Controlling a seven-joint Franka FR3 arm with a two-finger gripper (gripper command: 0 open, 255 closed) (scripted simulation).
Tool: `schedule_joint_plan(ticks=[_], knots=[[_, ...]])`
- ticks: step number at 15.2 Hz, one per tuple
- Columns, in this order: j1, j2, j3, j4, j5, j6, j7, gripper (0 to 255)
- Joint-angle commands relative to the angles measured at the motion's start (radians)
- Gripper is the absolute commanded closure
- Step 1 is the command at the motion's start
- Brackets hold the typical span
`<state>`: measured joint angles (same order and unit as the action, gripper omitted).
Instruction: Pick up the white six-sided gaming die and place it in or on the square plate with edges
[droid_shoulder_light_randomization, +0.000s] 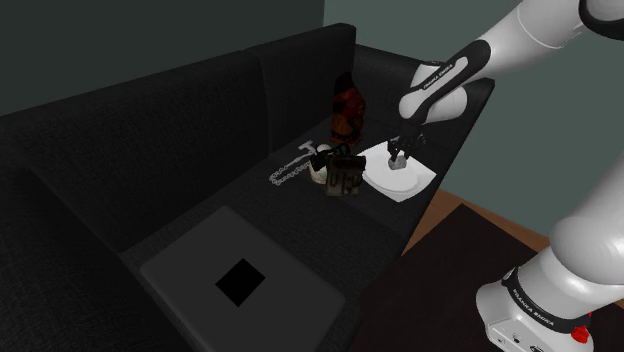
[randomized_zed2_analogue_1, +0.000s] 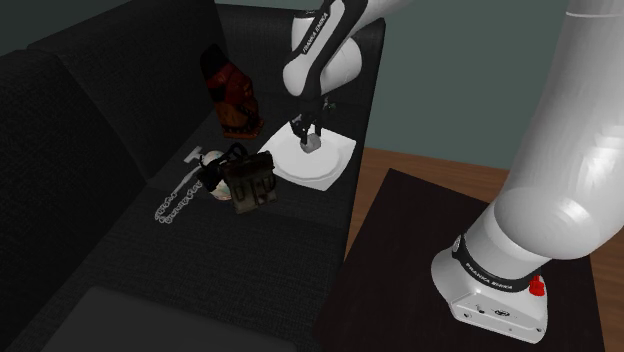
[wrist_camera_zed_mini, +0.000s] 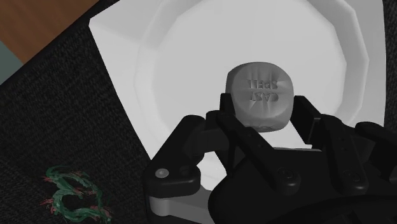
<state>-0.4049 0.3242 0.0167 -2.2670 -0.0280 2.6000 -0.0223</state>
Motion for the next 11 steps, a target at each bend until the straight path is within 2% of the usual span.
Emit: schedule_joint_plan(ticks=[1,5,6,11], knots=[[0.000,0.002,0.000,0.000,0.000,0.002,0.000,255],[0.000,0.002,0.000,0.000,0.000,0.002,0.000,255],[0.000,0.002,0.000,0.000,0.000,0.002,0.000,0],[0.000,0.002,0.000,0.000,0.000,0.002,0.000,0]])
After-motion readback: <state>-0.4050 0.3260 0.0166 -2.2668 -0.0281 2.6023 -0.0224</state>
